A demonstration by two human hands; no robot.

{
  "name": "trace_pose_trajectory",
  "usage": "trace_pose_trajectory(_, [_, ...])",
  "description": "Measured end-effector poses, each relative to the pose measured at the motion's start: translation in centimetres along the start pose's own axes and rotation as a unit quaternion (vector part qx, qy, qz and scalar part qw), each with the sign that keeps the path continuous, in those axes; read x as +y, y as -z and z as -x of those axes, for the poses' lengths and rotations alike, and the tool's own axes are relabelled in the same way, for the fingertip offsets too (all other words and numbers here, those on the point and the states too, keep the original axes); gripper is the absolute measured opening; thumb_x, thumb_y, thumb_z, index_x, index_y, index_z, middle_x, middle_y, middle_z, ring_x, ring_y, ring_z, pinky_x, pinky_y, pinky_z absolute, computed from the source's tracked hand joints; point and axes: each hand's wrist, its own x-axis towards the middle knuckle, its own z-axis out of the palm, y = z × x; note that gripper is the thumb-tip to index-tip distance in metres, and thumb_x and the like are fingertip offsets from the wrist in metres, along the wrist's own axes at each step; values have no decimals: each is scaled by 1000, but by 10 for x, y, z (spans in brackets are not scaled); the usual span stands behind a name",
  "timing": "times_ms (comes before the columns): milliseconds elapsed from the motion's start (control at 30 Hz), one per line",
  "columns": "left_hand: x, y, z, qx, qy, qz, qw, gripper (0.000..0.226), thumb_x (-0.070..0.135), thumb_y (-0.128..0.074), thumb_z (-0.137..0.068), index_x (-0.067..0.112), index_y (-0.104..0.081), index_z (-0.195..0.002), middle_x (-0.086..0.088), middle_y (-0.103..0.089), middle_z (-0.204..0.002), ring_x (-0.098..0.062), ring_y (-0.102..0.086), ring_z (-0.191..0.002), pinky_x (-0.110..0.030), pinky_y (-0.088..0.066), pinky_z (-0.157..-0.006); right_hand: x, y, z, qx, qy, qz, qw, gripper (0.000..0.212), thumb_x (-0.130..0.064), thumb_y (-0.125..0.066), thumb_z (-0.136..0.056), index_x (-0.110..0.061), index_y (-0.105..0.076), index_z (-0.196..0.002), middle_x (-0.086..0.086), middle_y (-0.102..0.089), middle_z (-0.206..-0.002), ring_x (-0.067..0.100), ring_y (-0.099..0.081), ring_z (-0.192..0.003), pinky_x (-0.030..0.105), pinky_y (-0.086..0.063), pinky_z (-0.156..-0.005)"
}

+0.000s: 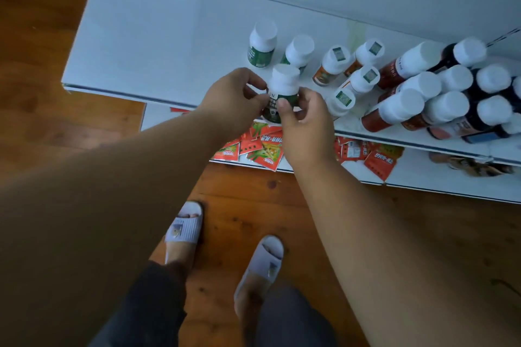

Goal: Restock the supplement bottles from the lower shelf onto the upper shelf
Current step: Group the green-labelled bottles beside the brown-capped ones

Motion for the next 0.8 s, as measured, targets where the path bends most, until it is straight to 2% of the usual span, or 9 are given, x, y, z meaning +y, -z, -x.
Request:
trace_pose_trajectory(100, [15,33,54,-16,39,49,998,17,27,-63,-94,31,-63,-111,1,-72,-88,-13,-72,-80,-36,-57,-72,-35,20,37,-51,-8,-41,998,34,-38,-61,-95,-21,-58,-124,-9,-68,-111,7,-64,-101,29,-51,-90])
trace_pose_trajectory(200, [48,74,115,-3,67,132,989,20,17,-62,-95,28,-63,-112,-1,-72,-94,-18,-73,-88,-42,-58,-86,-85,44,86,-117,-10,-78,990,36,-47,-61,-89,-32,-60,-122,-7,-71,-109,8,-66,-100,43,-54,-93])
trace_pose_trajectory(333, [114,133,199,13,31,192,981,51,3,-62,-94,34,-50,-133,-8,-63,-102,-27,-73,-86,-39,-60,-83,-167,85,146,-214,12,-149,965,35,-43,-62,-84,-53,-59,-117,-4,-68,-117,20,-67,-101,49,-57,-88])
trace_pose_trajectory(400, [147,164,234,39,-11,173,984,52,1,-62,-94,35,-53,-131,-7,-62,-104,-26,-72,-85,-41,-60,-82,-207,104,167,-271,30,-188,944,42,-34,-63,-87,-47,-56,-127,3,-67,-120,28,-67,-102,44,-57,-77])
trace_pose_trajectory(500, [187,203,272,79,-51,148,984,46,5,-66,-90,30,-58,-128,-6,-66,-101,-30,-71,-90,-49,-59,-86,-263,128,188,-328,56,-212,919,35,-17,-61,-95,-31,-55,-127,9,-69,-115,32,-68,-101,48,-55,-85])
trace_pose_trajectory(567, [209,227,288,109,-71,155,979,46,14,-69,-82,32,-60,-123,-6,-66,-96,-33,-69,-93,-51,-57,-89,-300,138,196,-335,76,-204,917,27,-13,-61,-96,-22,-53,-120,8,-71,-110,29,-71,-95,48,-55,-85])
trace_pose_trajectory(633, [228,251,299,128,-93,175,972,44,19,-68,-78,36,-61,-118,-13,-65,-97,-36,-69,-95,-53,-56,-90,-331,141,201,-331,103,-205,915,25,-15,-65,-92,-20,-53,-114,9,-71,-107,28,-72,-90,41,-55,-76])
trace_pose_trajectory(733, [249,290,299,137,-123,180,966,41,16,-70,-84,36,-62,-120,-21,-63,-105,-34,-69,-96,-49,-57,-91,-374,138,201,-307,155,-183,921,27,-24,-67,-90,-23,-56,-115,5,-69,-111,22,-72,-91,36,-56,-76])
trace_pose_trajectory(800, [257,316,291,135,-136,165,967,40,12,-67,-92,35,-61,-124,-15,-65,-106,-24,-71,-93,-45,-58,-89,-397,131,195,-280,191,-145,930,29,-31,-68,-90,-26,-59,-117,-3,-69,-112,17,-70,-96,40,-59,-82])
